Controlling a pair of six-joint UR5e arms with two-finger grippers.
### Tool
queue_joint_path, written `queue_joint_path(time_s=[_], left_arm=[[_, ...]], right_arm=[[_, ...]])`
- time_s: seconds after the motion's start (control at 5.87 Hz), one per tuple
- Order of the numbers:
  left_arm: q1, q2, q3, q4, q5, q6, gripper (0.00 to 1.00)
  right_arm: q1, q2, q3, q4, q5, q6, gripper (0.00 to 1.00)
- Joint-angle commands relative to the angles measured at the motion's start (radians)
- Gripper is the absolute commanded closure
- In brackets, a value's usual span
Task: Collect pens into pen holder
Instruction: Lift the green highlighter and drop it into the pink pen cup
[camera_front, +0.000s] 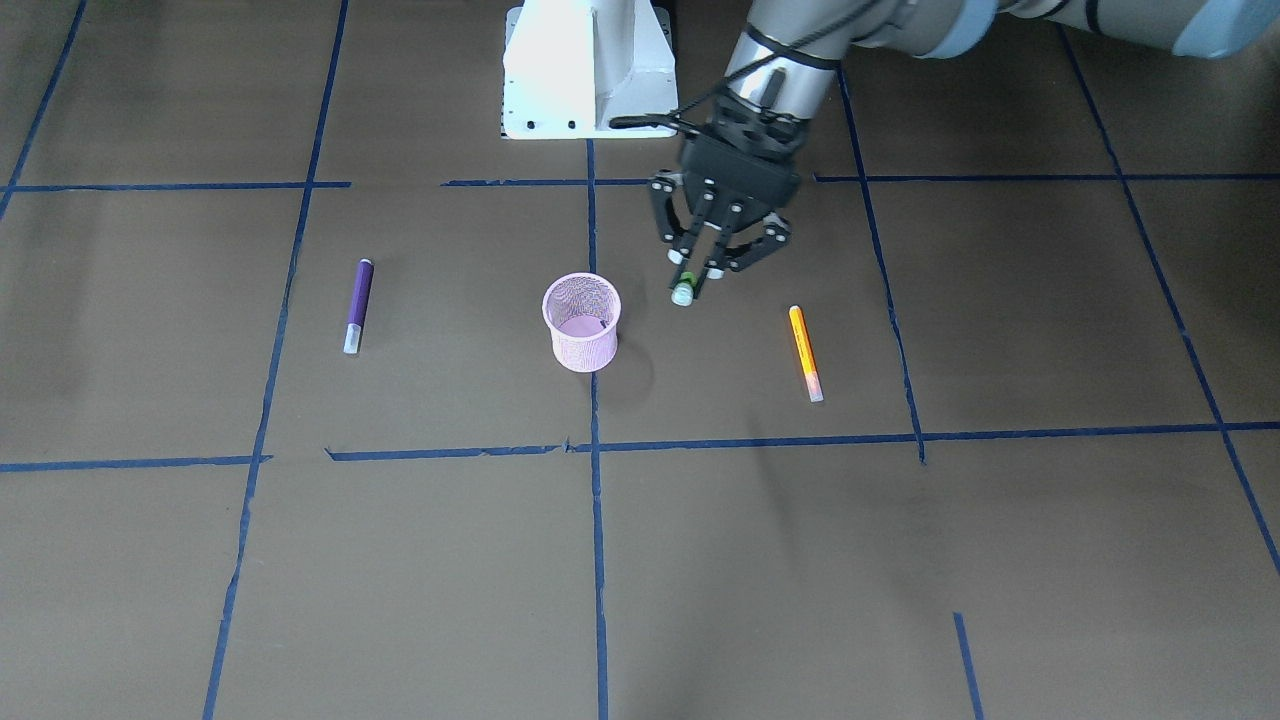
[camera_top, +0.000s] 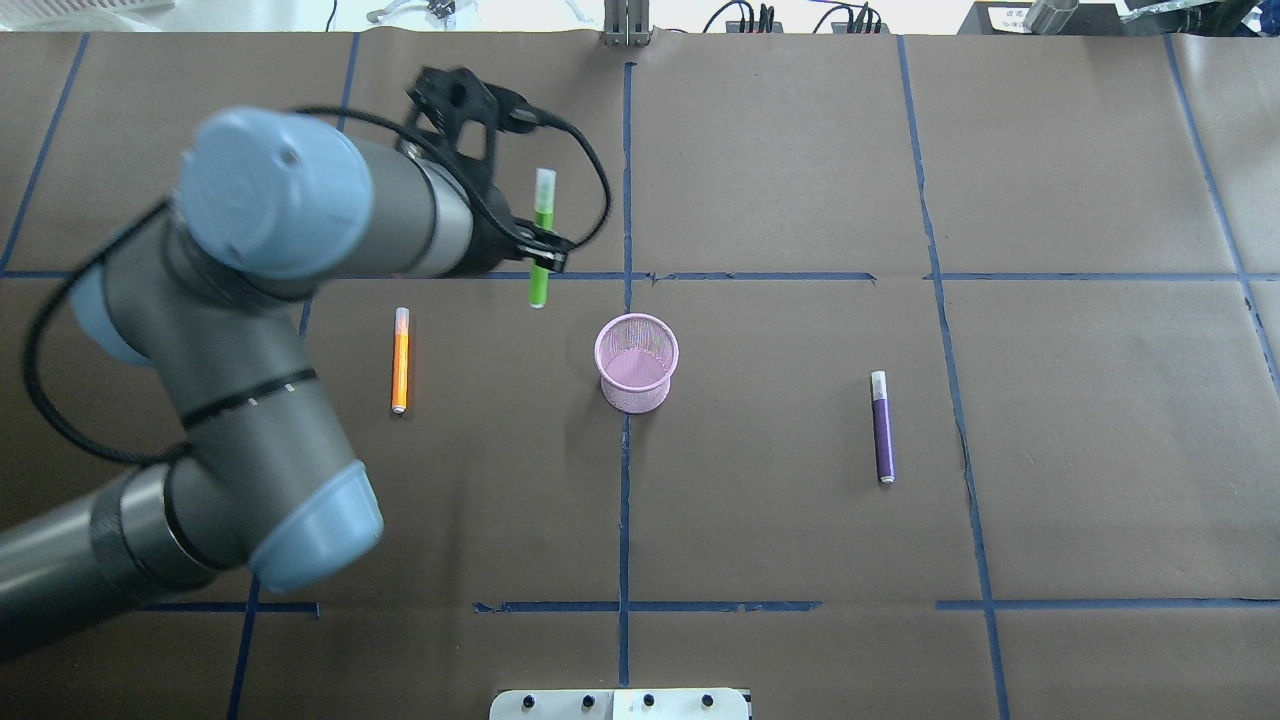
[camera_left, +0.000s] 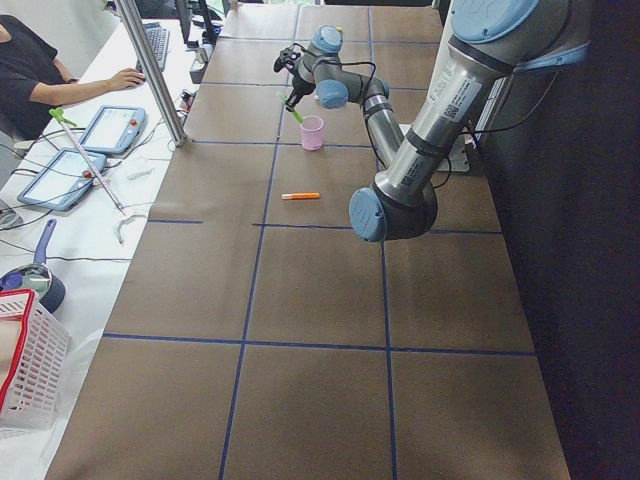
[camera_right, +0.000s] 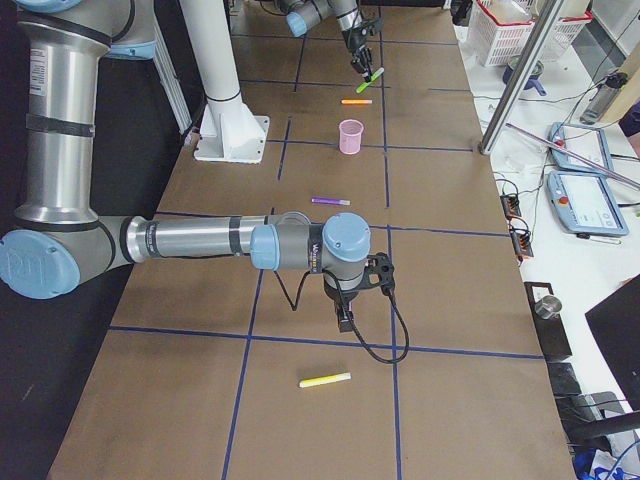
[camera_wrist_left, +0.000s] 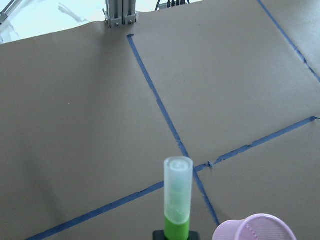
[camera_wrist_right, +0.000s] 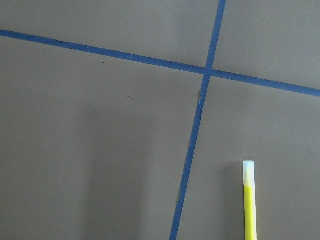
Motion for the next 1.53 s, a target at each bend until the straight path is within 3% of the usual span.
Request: queue_joint_path(time_s=[0.0,0.34,0.51,0.68,0.85,1.02,1.19,1.36], left_arm=[[0.130,-0.042,0.037,-0.006,0.167,-0.051,0.95],[0.157,-0.102,0.130,-0.020,0.253,-0.070,0.85],[0.174,-0.106,0.188,-0.082,0.277,-0.085,0.76],[0.201,-0.108,0.221,-0.107,0.328,-0.103,0.61],[0.202,-0.105,0.228,-0.110,0.330,-0.094,0.19],[0.202,-0.114,0.232,-0.112,0.330,-0.094,0.09],[0.185,-0.122,0.212,-0.113,0.321,-0.093,0.07],[0.136,-0.122,0.210,-0.106,0.269,-0.093,0.08]], right_arm=[[0.000,-0.001,-0.001,0.009,0.000,0.001,0.00],[0.000,-0.003,-0.001,0.009,0.000,0.000,0.00],[0.000,-0.003,0.001,0.009,0.002,0.001,0.00],[0.000,-0.003,-0.001,0.009,0.002,0.001,0.00],[0.000,-0.003,-0.001,0.009,0.000,0.004,0.00],[-0.012,-0.001,-0.046,0.009,-0.004,0.004,0.00],[-0.012,-0.001,-0.118,0.056,-0.008,0.001,0.00],[-0.012,0.014,-0.245,0.173,-0.008,0.000,0.00]])
